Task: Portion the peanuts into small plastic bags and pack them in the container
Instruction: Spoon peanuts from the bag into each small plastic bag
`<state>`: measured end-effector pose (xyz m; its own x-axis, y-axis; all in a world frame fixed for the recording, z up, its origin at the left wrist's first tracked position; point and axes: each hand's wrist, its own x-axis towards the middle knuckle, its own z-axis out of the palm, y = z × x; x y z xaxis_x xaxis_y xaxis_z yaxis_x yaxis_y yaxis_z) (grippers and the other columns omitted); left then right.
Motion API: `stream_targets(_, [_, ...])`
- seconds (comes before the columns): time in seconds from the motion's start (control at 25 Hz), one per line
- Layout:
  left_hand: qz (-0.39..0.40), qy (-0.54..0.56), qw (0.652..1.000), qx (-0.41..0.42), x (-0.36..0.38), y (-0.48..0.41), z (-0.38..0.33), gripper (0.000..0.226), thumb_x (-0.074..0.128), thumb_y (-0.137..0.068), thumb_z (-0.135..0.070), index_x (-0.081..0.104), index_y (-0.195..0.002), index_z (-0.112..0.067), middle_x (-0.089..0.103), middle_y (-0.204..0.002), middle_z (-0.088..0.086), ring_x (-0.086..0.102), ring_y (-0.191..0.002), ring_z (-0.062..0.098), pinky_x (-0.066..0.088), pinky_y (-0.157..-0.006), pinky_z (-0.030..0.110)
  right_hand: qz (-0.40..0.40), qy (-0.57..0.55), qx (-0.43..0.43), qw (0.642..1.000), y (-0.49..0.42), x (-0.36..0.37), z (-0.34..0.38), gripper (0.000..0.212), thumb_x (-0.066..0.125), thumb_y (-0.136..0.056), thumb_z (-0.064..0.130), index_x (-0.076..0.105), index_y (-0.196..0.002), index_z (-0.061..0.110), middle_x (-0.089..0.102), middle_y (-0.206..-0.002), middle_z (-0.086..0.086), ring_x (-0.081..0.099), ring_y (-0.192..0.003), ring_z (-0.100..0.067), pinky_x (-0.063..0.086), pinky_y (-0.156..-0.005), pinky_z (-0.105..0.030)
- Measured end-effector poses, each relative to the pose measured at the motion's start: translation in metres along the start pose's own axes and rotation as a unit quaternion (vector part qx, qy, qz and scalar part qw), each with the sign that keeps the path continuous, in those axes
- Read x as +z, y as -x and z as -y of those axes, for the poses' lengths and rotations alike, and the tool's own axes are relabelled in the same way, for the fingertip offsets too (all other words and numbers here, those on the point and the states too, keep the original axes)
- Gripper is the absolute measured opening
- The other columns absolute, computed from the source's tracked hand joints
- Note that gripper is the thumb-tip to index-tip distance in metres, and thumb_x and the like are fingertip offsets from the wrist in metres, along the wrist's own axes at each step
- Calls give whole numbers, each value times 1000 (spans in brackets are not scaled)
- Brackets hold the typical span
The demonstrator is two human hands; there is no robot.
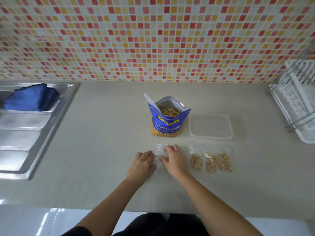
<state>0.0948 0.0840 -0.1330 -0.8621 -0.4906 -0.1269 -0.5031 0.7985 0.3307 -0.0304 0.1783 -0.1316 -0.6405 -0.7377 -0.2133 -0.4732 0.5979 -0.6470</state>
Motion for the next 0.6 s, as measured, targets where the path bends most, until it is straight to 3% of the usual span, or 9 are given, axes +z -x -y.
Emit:
stream_targets(0.12, [25, 14, 1000, 5, -1, -4, 3, 37, 47, -72, -37, 69, -90, -13, 69, -110, 12, 66, -79, 31, 56, -72, 30, 2, -18, 21, 1000, -2, 3, -1, 30, 67, -78, 15, 63, -107, 9, 57, -110, -12, 60, -98, -30, 46, -90, -36])
stream_targets(0.24, [4, 52, 999, 5, -4, -9, 4, 33, 63, -75, -27, 67, -100, -6, 67, -113, 13, 58, -92, 36, 44, -88, 31, 8, -27, 30, 999, -4, 6, 1, 32, 67, -78, 12, 63, -110, 9, 56, -110, -13, 62, -96, -30, 47, -90, -36])
stream_targets(0.32, [-11, 66, 998, 7, -4, -11, 3, 31, 65, -77, -22, 65, -102, -5, 66, -108, 12, 54, -95, 34, 35, -87, 25, 5, -26, 29, 999, -5, 5, 3, 26, 67, -79, 12, 66, -105, 11, 55, -105, -9, 63, -92, -27, 46, -89, -29])
stream_targets(0.4, [-27, 91, 995, -3, -5, -11, 4, 27, 62, -81, -20, 62, -104, -5, 64, -106, 9, 51, -100, 30, 37, -86, 27, -4, -23, 23, 999, -3, 3, 4, 17, 67, -79, 10, 69, -96, 10, 50, -95, -2, 64, -86, -26, 44, -83, -22])
stream_targets(0.52, [-47, 156, 986, -35, -4, -12, 6, 21, 59, -85, -15, 56, -104, -6, 64, -101, 8, 52, -96, 27, 39, -79, 28, -19, -39, -8, 999, 3, 2, 5, 12, 66, -79, 8, 71, -89, 10, 47, -90, 2, 64, -83, -25, 48, -85, -28])
stream_targets(0.6, [-44, 198, 978, -51, -10, -12, 7, 19, 57, -84, -9, 57, -103, -7, 65, -94, 8, 56, -89, 27, 42, -75, 28, -37, -58, -29, 997, 7, 3, 5, 16, 65, -80, 10, 70, -96, 13, 52, -92, 0, 63, -85, -22, 48, -86, -28])
